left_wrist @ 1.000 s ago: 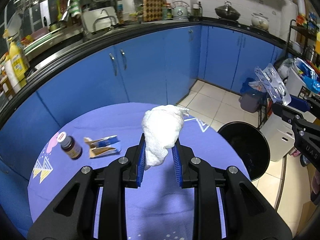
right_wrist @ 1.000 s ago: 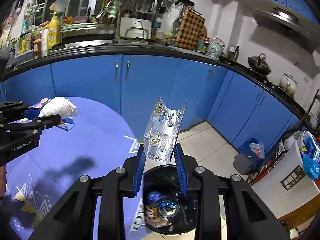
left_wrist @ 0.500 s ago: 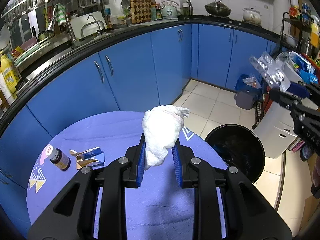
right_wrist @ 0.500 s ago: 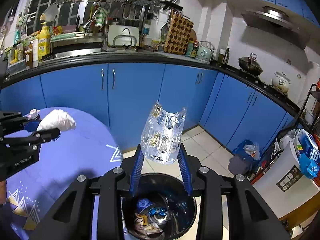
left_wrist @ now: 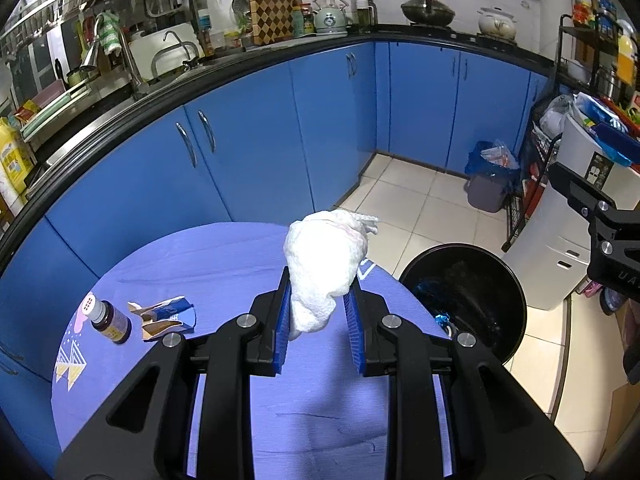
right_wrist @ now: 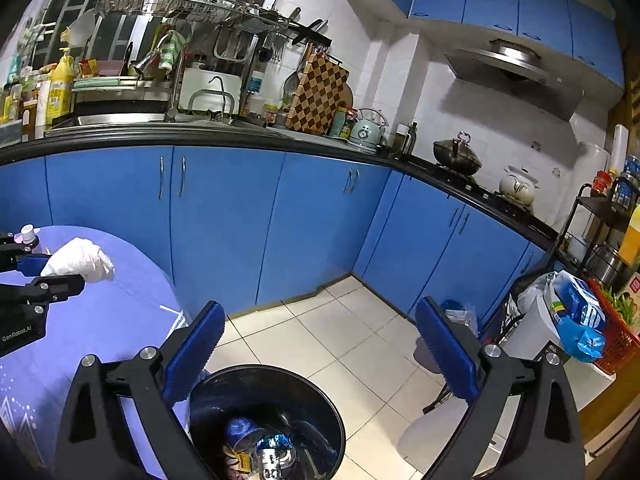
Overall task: Collect trash
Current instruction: 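Open the right tool over the bin to drop the blister pack, then open the left tool over the bin to drop the white tissue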
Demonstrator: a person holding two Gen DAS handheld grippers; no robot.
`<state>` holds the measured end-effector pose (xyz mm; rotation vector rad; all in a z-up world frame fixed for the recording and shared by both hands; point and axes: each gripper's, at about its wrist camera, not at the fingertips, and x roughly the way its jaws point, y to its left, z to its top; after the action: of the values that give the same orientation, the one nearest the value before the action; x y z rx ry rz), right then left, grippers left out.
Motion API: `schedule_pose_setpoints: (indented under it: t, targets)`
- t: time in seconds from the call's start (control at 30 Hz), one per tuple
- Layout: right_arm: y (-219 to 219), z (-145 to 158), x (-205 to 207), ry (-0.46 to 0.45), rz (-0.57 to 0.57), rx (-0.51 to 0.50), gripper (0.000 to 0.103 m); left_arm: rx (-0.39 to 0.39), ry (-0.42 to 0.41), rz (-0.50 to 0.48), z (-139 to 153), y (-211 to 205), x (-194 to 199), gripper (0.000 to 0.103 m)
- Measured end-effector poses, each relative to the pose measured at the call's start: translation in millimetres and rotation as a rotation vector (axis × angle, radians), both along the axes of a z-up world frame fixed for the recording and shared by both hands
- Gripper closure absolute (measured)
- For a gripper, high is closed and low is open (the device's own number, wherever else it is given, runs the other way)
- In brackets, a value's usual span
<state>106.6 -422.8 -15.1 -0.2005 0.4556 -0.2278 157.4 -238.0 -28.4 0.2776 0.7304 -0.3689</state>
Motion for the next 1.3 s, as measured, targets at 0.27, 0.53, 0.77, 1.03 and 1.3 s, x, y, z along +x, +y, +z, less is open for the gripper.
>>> schedule_pose_setpoints:
  t: [0.27, 0.53, 0.77, 1.03, 1.3]
  targets:
    - [-10, -1, -4, 0.001, -0.012, 0.009, 0.009, 0.007, -0.001, -0.028, 2, -14, -2, 0.077]
    - [-26, -5, -10, 0.005, -0.037, 0.018, 0.009, 0.011, -0.004, -0.077, 7, -42, -1, 0.077]
    - [-50, -8, -21, 0.002, -0.08, 0.023, 0.009, 0.02, -0.008, -0.143, 9, -85, -3, 0.077]
    - [-91, -17, -35, 0.003, -0.154, 0.063, 0.009, 0.033, -0.04, -0.21, 18, -134, -5, 0.077]
    - [-120, -24, -45, -0.003, -0.201, 0.108, 0.009, 0.042, -0.071, -0.247, 25, -166, 1, 0.076]
